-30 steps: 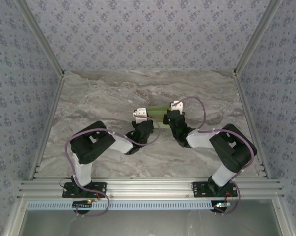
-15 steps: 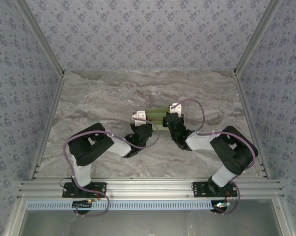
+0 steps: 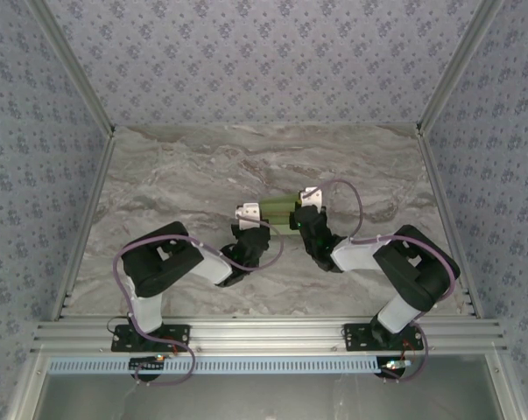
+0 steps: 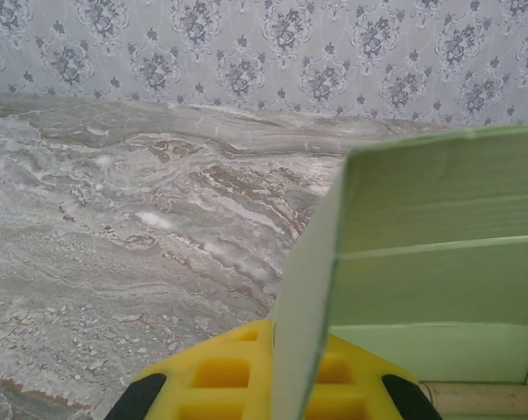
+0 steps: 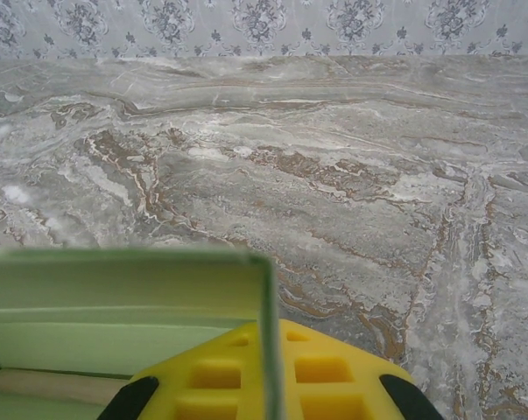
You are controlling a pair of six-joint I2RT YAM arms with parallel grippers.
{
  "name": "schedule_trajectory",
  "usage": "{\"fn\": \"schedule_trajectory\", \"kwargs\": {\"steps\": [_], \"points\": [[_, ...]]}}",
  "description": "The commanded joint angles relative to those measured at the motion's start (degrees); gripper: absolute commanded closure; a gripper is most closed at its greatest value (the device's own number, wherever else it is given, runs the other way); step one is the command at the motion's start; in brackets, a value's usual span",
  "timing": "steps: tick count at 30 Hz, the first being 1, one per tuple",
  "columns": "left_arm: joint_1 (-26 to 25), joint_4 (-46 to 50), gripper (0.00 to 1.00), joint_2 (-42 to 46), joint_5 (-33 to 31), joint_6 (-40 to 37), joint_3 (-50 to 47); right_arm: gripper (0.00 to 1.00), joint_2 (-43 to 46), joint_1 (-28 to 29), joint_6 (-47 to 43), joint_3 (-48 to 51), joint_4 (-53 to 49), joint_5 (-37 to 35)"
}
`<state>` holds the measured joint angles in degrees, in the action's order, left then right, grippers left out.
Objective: Fold the paper box
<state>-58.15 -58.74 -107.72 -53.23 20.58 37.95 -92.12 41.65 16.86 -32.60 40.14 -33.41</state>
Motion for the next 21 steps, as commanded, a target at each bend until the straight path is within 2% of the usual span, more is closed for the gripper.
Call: {"fn": "schedule_trajectory", "kwargs": {"steps": [1,21], "points": [[-0.46,0.62,0.98,-1.31,-3.72,-1.02,-1.48,0.9,0.47,0.09,-0.68,1.68,-4.39,-3.84],[-4.29,-0.75,0.99,-2.3,-8.94,-3.44,-2.01,0.79,5.27,2.73,0.26,4.63,-7.38,-5.96]]}}
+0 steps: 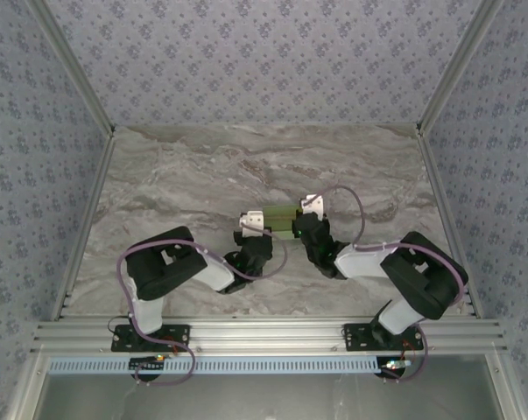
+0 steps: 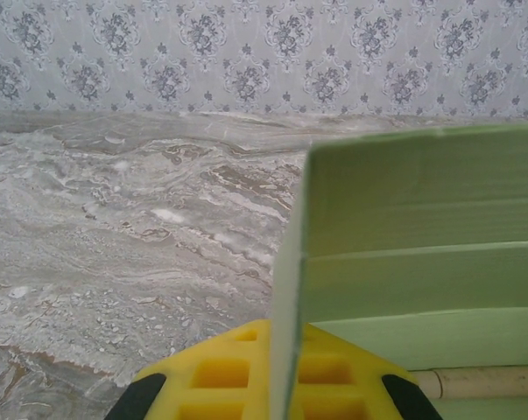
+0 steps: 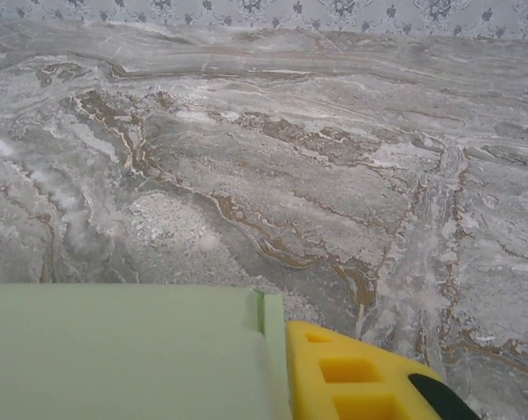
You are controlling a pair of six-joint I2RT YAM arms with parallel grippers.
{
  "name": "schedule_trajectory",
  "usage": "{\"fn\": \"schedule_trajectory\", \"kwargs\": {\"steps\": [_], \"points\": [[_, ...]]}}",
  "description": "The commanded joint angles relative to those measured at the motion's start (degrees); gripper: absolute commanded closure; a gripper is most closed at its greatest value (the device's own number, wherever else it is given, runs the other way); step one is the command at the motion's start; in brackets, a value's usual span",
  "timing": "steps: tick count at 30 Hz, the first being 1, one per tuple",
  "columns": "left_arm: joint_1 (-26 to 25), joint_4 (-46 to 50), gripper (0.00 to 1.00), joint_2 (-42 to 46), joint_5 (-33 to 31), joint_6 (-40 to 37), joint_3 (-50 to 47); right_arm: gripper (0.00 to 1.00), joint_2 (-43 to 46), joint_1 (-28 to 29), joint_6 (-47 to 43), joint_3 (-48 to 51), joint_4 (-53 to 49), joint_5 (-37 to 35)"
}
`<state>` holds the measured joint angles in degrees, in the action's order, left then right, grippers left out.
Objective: Fold the paper box
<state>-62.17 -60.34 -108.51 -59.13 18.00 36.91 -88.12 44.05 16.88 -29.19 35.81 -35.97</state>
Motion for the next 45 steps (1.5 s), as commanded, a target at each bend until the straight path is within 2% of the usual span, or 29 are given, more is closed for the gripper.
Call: {"fn": "schedule_trajectory", "kwargs": {"steps": [1,5,16,25,32,36,45], "points": [[-0.34,0.83,0.99,-1.62,-3.21,-0.86,-0.96,0.78,1.49,0.51,0.25,1.48,-3.18,-3.38],[-0.58,0.83,0.98,-1.57,-3.57,-1.03,-0.88,0.72,2.44,1.08,0.59,1.86,-3.78,-3.51],[-1.07,0.9,0.98,-1.35,-3.84,-1.54,-0.87,0.65,9.16,1.55,0.96,2.26,-9.68,-2.59],[-1.02,0.57,0.99,-1.27,-3.84,-1.9,-1.03,0.6,21.72,1.48,-0.24,1.34,-23.67,0.14],[-1.02,0.43,0.99,-1.18,-3.79,-2.05,-1.11,0.53,29.67,0.36,-3.14,-4.27,-33.97,3.37],[-1.11,0.42,0.99,-1.16,-3.78,-2.18,-1.02,0.49,26.9,-3.23,-4.2,-12.12,-38.93,9.16],[-1.11,0.31,0.99,-1.09,-3.68,-2.44,-0.91,0.44,9.23,-8.35,-6.76,-30.86,-49.63,19.77]]}}
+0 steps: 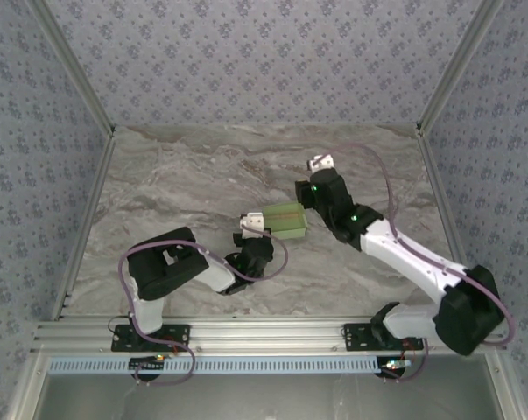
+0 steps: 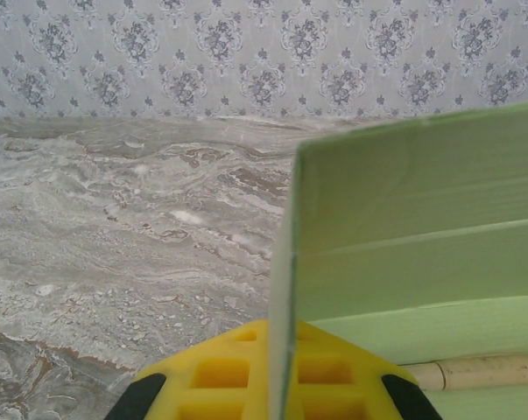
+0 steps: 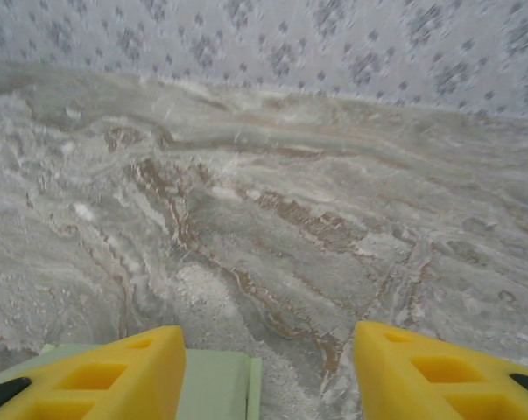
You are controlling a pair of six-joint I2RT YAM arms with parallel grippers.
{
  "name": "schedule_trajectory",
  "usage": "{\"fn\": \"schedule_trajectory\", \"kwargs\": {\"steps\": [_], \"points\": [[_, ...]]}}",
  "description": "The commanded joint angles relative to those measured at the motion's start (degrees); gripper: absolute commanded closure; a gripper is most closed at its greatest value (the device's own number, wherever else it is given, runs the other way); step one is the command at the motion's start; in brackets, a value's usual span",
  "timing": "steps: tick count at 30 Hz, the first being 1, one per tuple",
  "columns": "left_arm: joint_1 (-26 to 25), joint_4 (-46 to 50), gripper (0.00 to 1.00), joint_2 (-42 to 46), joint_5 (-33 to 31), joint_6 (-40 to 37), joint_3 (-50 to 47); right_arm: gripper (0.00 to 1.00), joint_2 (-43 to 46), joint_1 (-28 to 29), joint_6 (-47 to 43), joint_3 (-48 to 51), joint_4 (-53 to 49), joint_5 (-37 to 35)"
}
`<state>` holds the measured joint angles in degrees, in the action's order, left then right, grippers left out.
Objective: Fold the paper box
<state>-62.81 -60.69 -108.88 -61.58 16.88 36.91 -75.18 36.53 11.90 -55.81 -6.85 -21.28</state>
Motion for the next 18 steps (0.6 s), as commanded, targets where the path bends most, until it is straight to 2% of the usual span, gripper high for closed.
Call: {"fn": "schedule_trajectory", "kwargs": {"steps": [1,6,18], "points": [[-0.48,0.66,0.99,-0.77,-1.24,-1.33,-0.87,0.44,-5.84,-1.04,-1.96,-6.32,-8.5,6.2],[-0.55,0.79,0.98,-0.64,-1.21,-1.33,-0.91,0.44,-11.96,-1.22,-2.13,-11.19,-13.18,10.0],[-1.48,1.33,0.93,-0.2,-1.32,-1.34,-1.13,0.45,-12.76,0.29,0.05,-6.54,-12.39,11.2]]}}
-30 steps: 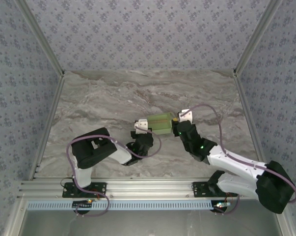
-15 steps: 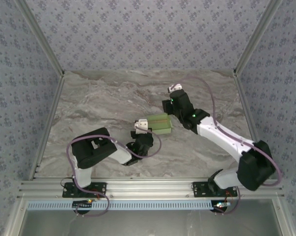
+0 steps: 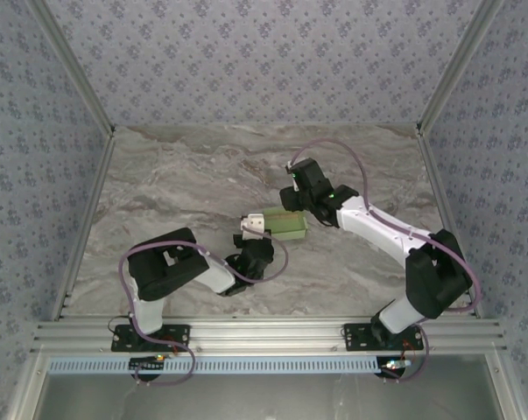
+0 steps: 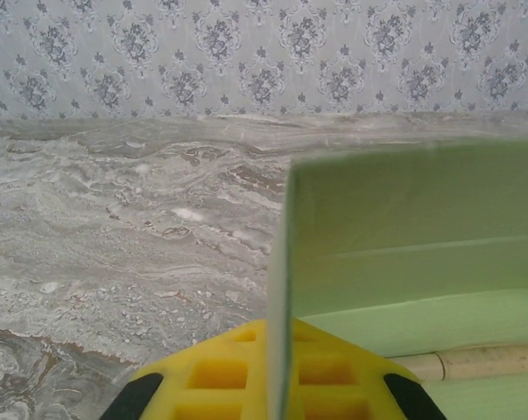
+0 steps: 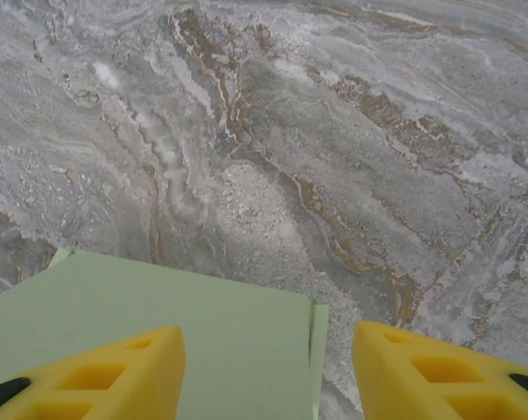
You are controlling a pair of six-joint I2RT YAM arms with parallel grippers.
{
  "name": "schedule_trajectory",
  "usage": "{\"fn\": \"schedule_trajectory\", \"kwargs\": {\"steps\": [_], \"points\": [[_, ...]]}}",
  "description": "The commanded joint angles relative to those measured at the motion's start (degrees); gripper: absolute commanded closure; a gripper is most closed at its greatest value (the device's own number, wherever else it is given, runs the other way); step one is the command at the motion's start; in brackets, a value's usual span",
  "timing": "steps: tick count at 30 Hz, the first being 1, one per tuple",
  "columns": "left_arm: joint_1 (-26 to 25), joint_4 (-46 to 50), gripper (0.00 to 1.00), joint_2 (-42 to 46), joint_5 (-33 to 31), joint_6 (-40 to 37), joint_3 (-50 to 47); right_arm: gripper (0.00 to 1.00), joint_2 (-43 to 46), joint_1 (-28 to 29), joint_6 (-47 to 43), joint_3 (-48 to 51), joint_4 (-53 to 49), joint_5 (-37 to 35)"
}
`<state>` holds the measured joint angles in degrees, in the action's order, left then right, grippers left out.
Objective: Fold the paper box
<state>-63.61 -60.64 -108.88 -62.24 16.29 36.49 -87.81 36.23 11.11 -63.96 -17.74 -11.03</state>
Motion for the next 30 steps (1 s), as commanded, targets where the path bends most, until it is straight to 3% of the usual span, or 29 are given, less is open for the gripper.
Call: {"fn": "schedule_trajectory", "kwargs": {"steps": [1,18,24,30], "points": [[-0.93,1.75,0.92,-0.13,-0.77,-0.62,-0.72,0.45,-0.16,0.77,1.0,1.94,-1.35,0.92],[-3.42,6.74,0.76,1.93,-1.61,3.87,-2.12,0.46,-0.02,3.19,3.09,7.63,1.17,-1.25],[-3.97,13.25,0.64,6.09,-0.28,8.57,-3.47,0.46,-0.16,3.11,2.86,7.46,1.56,-1.79],[-4.01,26.17,0.54,13.92,4.78,15.9,-5.46,0.46,-0.52,2.77,2.6,7.14,1.48,-2.07]]}}
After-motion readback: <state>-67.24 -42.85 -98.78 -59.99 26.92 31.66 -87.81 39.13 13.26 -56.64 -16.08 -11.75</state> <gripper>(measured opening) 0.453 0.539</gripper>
